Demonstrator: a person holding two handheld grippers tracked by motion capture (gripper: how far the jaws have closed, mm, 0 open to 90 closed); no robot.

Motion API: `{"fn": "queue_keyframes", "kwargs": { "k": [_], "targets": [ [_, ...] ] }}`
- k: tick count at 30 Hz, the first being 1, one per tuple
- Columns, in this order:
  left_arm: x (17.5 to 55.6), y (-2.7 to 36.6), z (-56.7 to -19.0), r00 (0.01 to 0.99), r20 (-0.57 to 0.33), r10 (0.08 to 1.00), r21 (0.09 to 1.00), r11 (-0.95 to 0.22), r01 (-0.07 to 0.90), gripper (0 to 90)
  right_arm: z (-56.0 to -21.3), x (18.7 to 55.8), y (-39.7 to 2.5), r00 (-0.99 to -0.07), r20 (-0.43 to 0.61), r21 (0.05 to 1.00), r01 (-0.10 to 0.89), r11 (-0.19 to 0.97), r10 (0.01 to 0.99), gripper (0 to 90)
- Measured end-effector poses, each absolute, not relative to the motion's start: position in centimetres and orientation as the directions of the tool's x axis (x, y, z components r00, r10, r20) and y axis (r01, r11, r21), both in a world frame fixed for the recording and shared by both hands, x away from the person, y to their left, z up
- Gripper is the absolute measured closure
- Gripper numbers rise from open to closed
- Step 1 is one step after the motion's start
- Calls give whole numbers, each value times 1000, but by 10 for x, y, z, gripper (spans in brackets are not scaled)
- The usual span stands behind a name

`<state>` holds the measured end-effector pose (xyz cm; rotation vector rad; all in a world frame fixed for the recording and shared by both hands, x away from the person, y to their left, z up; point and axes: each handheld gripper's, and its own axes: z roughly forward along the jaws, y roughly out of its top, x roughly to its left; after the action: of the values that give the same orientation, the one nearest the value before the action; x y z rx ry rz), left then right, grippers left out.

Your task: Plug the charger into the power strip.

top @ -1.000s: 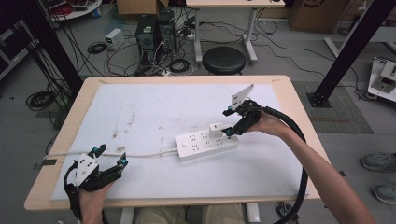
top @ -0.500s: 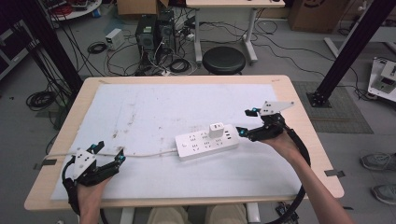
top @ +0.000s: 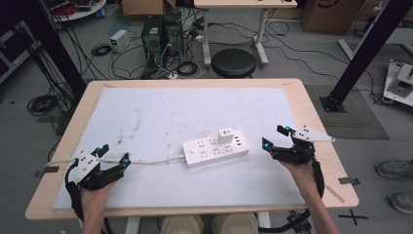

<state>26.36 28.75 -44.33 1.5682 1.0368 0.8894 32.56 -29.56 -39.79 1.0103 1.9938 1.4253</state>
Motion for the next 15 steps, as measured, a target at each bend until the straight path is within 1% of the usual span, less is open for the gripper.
{"fn": "queue_keyframes", "kwargs": {
  "k": [5,8,12,15],
  "targets": [
    [266,285,-442,364,50,930,976,-123,180,220,-403,312,-299,-532,24,953,269,142,847,212],
    [268,285,-442,364,53,930,976,-125,179,220,-407,306,-301,-493,48,959,266,98,869,212],
    [269,285,-442,368,57,928,975,-131,181,220,-412,305,-304,-470,78,959,277,63,879,211],
    [270,285,-442,371,58,927,974,-134,182,220,-415,306,-304,-473,78,958,279,65,878,211]
  ]
}}
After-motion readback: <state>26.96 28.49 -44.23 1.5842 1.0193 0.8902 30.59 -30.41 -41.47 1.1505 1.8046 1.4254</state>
